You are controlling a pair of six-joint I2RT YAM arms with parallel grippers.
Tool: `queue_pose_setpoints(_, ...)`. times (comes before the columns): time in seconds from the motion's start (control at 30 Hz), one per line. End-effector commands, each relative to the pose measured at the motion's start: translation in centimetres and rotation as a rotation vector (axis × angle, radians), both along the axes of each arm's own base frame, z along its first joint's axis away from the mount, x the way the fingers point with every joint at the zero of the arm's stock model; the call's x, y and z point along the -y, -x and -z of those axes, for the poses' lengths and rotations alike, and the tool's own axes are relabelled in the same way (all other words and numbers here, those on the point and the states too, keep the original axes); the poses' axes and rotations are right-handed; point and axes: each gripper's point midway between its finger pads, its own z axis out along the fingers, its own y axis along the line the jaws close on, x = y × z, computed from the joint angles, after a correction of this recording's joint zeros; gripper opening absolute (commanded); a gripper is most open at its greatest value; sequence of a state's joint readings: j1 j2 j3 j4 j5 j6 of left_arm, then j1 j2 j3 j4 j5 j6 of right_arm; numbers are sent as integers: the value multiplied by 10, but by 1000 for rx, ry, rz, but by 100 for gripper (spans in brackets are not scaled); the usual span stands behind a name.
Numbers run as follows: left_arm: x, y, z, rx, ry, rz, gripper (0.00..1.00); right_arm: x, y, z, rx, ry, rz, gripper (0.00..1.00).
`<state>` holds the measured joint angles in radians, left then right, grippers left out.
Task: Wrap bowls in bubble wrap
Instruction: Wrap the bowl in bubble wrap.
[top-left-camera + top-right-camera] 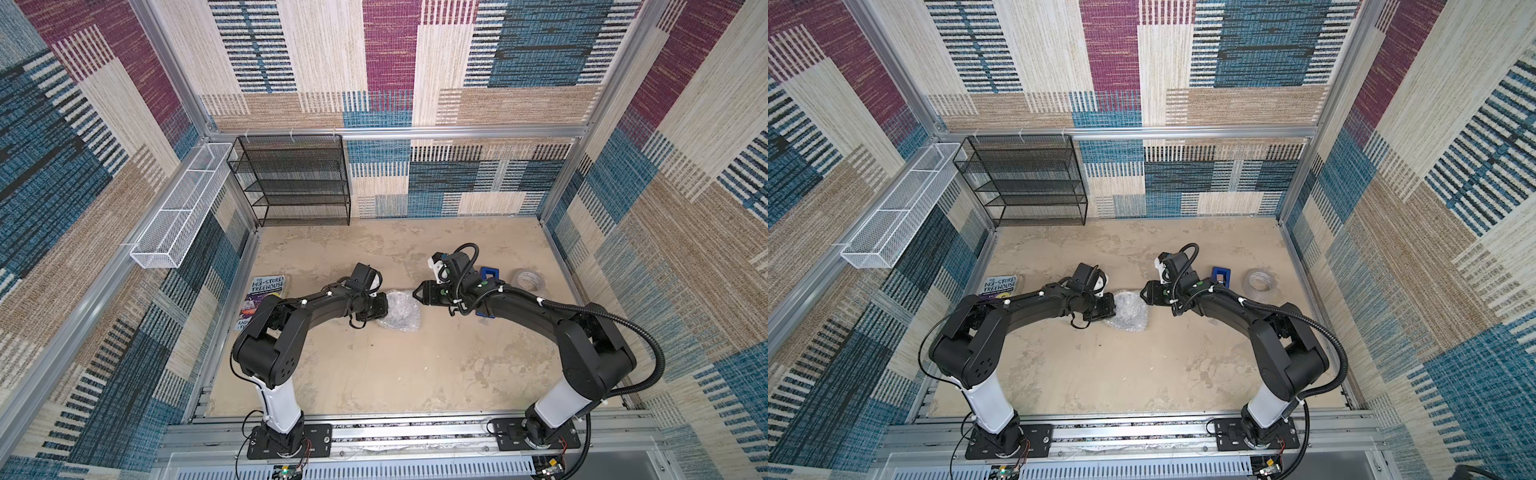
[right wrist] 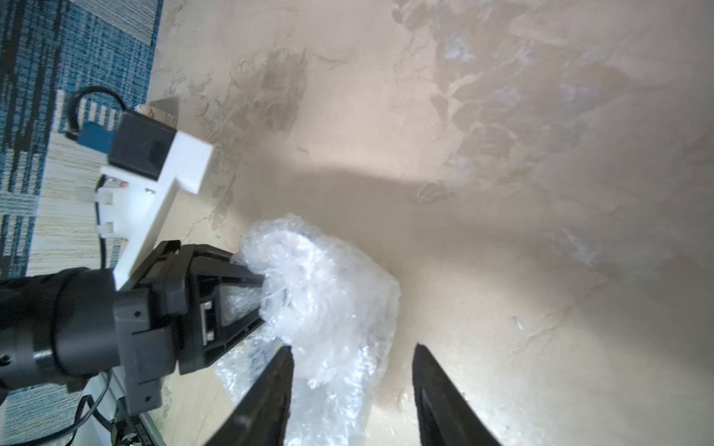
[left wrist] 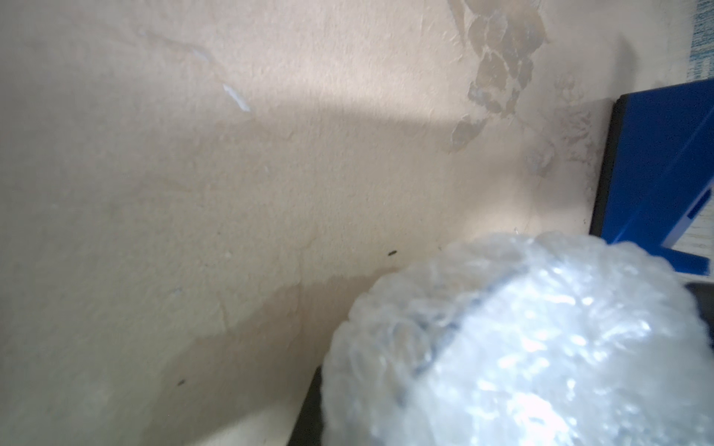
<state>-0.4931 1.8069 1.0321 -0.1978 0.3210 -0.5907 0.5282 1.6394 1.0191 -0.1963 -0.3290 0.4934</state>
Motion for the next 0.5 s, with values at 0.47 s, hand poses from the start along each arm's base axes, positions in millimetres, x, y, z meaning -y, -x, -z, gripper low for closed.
queue_pose_setpoints(0.47,-8,-11,-8,24,4,-4,0,44,0,-9,0,-70,162,47)
